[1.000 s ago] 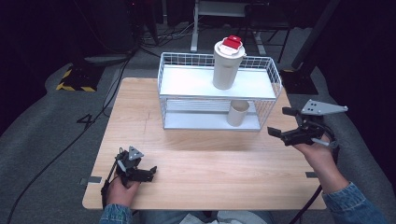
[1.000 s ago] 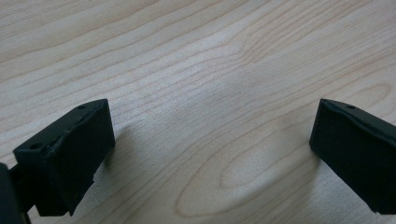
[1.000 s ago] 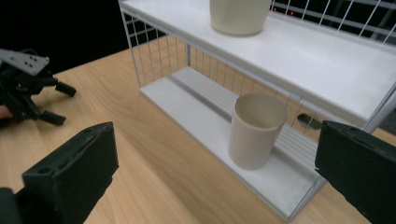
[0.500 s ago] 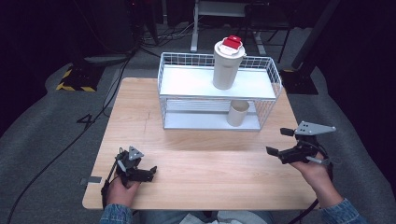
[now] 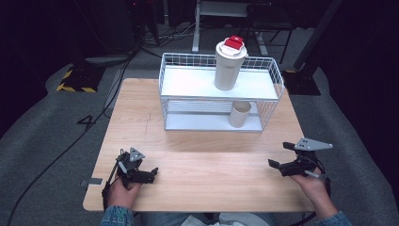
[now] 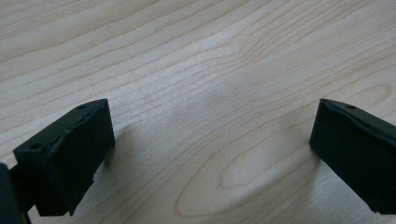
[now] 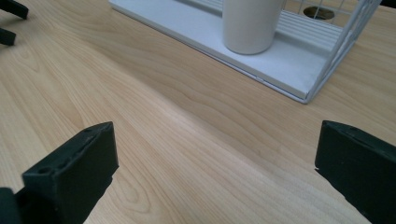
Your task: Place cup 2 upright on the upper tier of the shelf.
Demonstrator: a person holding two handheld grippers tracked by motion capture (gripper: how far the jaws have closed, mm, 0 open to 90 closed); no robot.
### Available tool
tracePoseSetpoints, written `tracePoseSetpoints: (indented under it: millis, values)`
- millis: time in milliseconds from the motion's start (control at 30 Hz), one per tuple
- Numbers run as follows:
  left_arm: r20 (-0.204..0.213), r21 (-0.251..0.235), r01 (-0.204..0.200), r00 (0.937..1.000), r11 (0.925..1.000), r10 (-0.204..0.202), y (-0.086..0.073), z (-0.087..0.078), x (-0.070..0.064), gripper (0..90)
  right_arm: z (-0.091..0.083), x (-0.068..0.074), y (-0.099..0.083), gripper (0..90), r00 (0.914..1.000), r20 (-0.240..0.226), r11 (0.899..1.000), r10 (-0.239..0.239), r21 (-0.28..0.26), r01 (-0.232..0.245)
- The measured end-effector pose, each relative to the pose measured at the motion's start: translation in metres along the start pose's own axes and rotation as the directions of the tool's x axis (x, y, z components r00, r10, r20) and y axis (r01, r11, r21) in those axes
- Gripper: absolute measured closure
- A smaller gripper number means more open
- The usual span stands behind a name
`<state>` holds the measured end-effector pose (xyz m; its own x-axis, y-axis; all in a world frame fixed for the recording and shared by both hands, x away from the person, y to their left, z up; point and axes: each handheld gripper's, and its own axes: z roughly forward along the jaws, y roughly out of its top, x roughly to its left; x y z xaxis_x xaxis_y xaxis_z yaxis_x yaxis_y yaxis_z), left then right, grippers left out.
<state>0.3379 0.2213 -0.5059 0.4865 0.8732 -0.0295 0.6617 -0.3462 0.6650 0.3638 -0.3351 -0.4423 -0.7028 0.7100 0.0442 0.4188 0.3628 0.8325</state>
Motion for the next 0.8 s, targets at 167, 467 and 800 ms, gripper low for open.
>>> tracePoseSetpoints:
  millis: [167, 467, 800]
  values:
    - [0.0, 0.001, 0.0, 1.0, 1.0, 0.0, 0.0, 0.0, 0.0, 0.4, 0.006, 0.0, -0.015, 0.0, 0.9998, 0.017, 1.0, 0.011, 0.005, -0.011]
    - [0.0, 0.001, 0.0, 1.0, 1.0, 0.0, 0.0, 0.0, 0.0, 0.4, 0.017, -0.001, -0.037, 0.0, 0.9979, 0.043, 0.998, 0.048, 0.037, -0.05]
    - [0.0, 0.0, 0.0, 1.0, 1.0, 0.0, 0.0, 0.0, 0.0, 0.4, 0.027, 0.0, -0.052, 0.0, 0.9964, 0.062, 0.993, 0.057, 0.097, -0.063]
